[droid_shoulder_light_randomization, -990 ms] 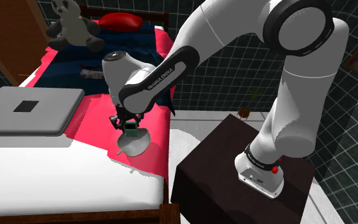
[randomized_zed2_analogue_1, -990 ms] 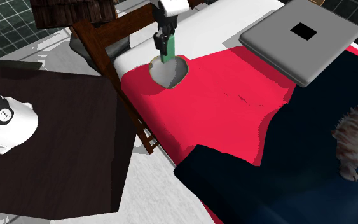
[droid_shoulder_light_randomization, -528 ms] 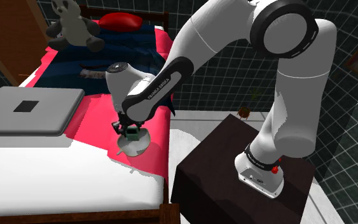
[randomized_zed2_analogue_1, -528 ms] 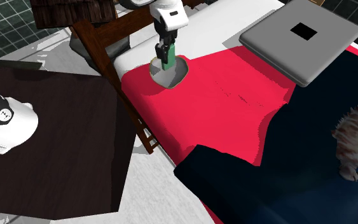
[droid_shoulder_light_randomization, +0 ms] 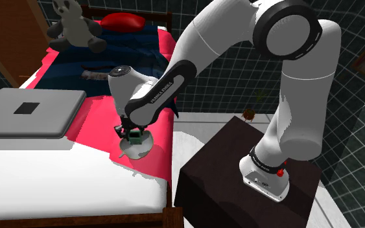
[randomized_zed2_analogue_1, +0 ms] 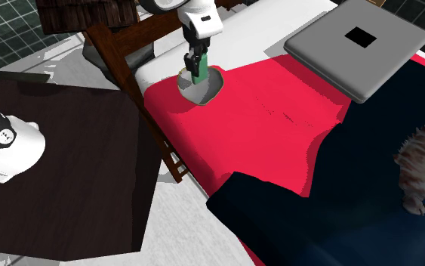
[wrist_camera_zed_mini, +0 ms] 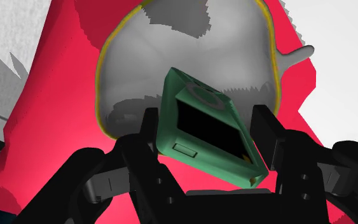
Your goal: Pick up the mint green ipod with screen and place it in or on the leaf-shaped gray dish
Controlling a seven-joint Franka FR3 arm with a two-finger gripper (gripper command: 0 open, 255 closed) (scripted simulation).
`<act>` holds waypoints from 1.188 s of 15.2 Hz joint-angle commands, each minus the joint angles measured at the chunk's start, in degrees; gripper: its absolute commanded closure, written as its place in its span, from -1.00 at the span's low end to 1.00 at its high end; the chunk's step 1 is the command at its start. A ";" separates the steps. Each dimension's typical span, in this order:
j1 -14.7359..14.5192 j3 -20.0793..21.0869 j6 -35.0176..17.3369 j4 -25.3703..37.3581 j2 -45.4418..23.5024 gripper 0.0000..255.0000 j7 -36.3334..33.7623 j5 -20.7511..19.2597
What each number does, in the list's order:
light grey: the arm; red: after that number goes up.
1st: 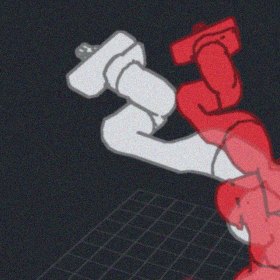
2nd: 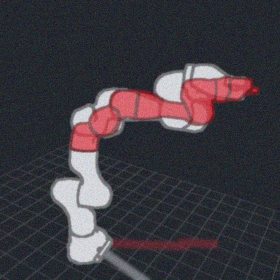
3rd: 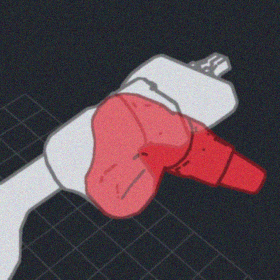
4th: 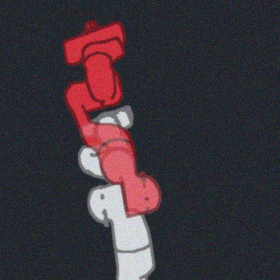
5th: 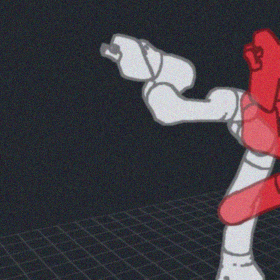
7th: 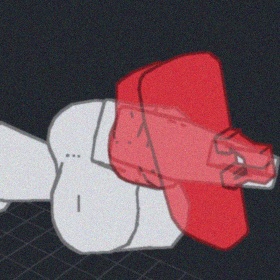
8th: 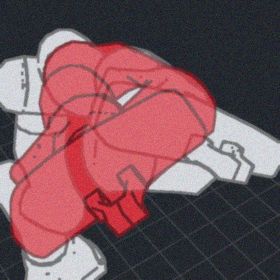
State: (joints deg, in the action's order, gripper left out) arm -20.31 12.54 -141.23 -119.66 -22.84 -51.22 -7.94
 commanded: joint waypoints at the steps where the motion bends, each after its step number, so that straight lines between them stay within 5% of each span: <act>1: 0.00 0.00 0.00 0.01 0.00 -1.00 0.00 0.00; 6: 0.00 0.00 0.00 0.01 0.00 -1.00 0.00 0.00; 10: 0.76 1.06 5.94 0.82 5.27 -1.00 1.32 1.98; 18: 0.75 1.05 5.94 0.82 5.28 -1.00 1.33 1.98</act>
